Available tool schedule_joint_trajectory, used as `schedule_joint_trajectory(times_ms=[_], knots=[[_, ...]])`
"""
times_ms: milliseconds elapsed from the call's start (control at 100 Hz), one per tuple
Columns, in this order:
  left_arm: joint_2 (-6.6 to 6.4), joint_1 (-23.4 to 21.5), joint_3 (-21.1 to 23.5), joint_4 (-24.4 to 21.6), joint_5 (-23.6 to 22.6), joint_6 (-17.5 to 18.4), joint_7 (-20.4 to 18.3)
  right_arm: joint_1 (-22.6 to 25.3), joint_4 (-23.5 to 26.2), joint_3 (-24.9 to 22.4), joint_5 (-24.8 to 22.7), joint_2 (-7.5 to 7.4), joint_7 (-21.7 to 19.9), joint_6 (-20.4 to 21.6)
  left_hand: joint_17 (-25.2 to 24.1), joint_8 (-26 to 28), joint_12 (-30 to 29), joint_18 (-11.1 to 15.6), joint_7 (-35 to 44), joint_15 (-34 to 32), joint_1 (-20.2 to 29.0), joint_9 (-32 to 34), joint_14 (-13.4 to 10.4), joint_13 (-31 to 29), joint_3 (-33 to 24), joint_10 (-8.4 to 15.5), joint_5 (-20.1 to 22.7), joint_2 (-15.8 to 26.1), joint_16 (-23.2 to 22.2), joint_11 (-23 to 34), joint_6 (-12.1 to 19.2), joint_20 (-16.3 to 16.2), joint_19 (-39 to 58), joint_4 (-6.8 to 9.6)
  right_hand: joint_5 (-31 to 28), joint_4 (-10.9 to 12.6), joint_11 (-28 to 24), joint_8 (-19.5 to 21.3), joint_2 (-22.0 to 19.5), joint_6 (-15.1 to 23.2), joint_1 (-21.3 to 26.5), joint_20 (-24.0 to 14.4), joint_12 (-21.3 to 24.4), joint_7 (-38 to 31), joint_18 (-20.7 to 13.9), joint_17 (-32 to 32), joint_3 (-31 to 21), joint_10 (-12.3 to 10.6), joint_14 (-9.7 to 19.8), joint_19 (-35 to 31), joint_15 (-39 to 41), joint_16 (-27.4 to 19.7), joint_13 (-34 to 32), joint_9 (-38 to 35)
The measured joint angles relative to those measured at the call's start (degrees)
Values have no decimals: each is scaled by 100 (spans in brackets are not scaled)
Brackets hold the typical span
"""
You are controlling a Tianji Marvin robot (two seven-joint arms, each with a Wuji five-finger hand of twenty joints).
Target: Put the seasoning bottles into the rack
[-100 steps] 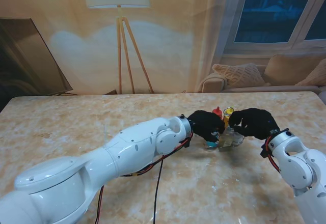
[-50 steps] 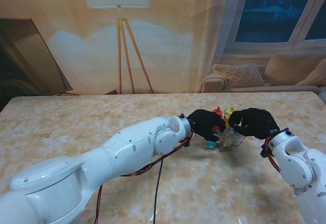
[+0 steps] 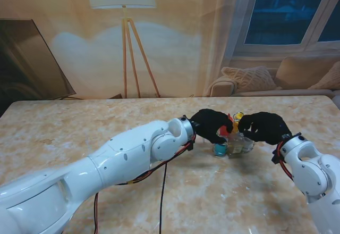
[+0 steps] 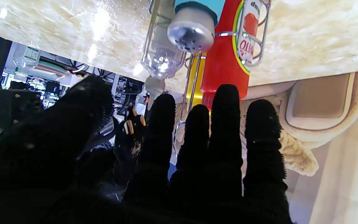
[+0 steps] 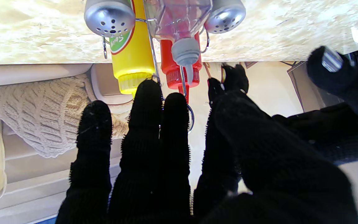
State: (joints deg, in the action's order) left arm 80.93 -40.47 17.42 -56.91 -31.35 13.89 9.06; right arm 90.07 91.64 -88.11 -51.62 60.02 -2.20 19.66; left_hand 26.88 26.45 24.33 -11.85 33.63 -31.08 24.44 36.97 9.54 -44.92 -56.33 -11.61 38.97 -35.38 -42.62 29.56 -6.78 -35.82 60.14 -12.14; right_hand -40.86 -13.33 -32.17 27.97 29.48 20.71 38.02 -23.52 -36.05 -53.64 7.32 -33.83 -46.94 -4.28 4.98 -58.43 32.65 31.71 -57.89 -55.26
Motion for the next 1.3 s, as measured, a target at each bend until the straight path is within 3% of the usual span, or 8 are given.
schedule_joint_trajectory(times_ms=[210, 430, 670, 860, 950, 1050, 1090, 1300], knots=[[-633, -281, 490, -1009, -384, -121, -420, -127, 0, 141, 210, -22, -147, 26, 3, 59, 0, 0, 108, 0, 99, 1, -2, -11, 74, 0, 6, 50, 0, 0, -1, 1, 0, 0, 0, 0, 0, 0, 0, 0, 0, 0, 0, 0, 33, 3, 0, 0, 0, 0, 0, 0, 0, 0], [-1211, -853, 1440, -1719, -776, -357, -846, -428, -37, 512, 608, -38, -367, 23, 4, 118, 0, -10, 116, 0, 237, 3, -3, -13, 300, 0, 6, 254, 0, 0, -1, 1, 0, 0, 0, 0, 0, 0, 0, 0, 0, 0, 0, 0, 34, 4, 0, 0, 0, 0, 0, 0, 0, 0], [-1595, -1650, 2627, -2161, -1462, -367, -1021, -887, -191, 1106, 1234, -40, -517, -107, -138, 118, 20, -154, -93, 0, 669, 20, 148, -4, 1023, -20, 9, 754, 0, -75, -6, 1, -52, 70, -9, 0, 9, -54, -29, -47, 6, 0, 0, 0, 43, 13, 42, 0, 0, 0, -24, 0, 0, 0], [-1771, -2479, 3528, -2715, -1705, -521, -1111, -1294, -436, 1699, 1839, -15, -654, -187, -250, 118, 79, -226, -468, 71, 1020, 90, 244, 16, 1617, -77, 11, 1167, 0, -151, -96, -63, -69, 233, -9, 0, 218, -278, -332, -125, 51, 15, 284, 40, 1, 31, 480, 0, -2, 84, -451, -136, 0, -1], [-1816, -2847, 3860, -2891, -1919, -535, -1011, -1391, -486, 1873, 2067, 23, -734, -284, -336, 116, 83, -243, -707, 228, 1536, 92, 319, 96, 2290, -170, 25, 1460, 5, -257, -202, -64, -280, 310, 26, 7, 348, -353, -623, -265, 186, 141, 591, 89, 0, 91, 884, 11, -28, 139, -695, -318, 8, 2], [-1849, -3214, 4027, -3087, -1802, -1034, -779, -1464, -529, 2088, 2200, 37, -765, -290, -467, 33, 84, -285, -1030, 442, 1940, 92, 457, 308, 2852, -293, 87, 1755, 156, -371, -332, -11, -445, 352, 85, 70, 490, -427, -943, -346, 247, 278, 866, 131, -30, 110, 1248, 46, -76, 202, -913, -517, 19, 3], [-1844, -3340, 4086, -3125, -1658, -1151, -695, -1506, -580, 2197, 2332, 43, -755, -271, -548, -10, 84, -294, -1160, 415, 2056, 92, 519, 385, 3149, -308, 87, 1918, 219, -427, -382, 73, -501, 467, 104, 70, 577, -428, -1083, -409, 247, 333, 1006, 138, -64, 123, 1352, 77, -85, 244, -1006, -596, 20, 3], [-1816, -3882, 4396, -3194, -1609, -1062, -476, -1713, -956, 2542, 2767, 189, -606, -245, -731, -111, 0, -355, -1512, 671, 2266, 92, 657, 570, 3513, -358, 87, 2109, 439, -604, -421, 312, -763, 557, 208, 294, 940, -664, -1918, -795, 538, 741, 1301, 447, -124, 289, 2371, 380, -236, 285, -1398, -1098, 222, 156]])
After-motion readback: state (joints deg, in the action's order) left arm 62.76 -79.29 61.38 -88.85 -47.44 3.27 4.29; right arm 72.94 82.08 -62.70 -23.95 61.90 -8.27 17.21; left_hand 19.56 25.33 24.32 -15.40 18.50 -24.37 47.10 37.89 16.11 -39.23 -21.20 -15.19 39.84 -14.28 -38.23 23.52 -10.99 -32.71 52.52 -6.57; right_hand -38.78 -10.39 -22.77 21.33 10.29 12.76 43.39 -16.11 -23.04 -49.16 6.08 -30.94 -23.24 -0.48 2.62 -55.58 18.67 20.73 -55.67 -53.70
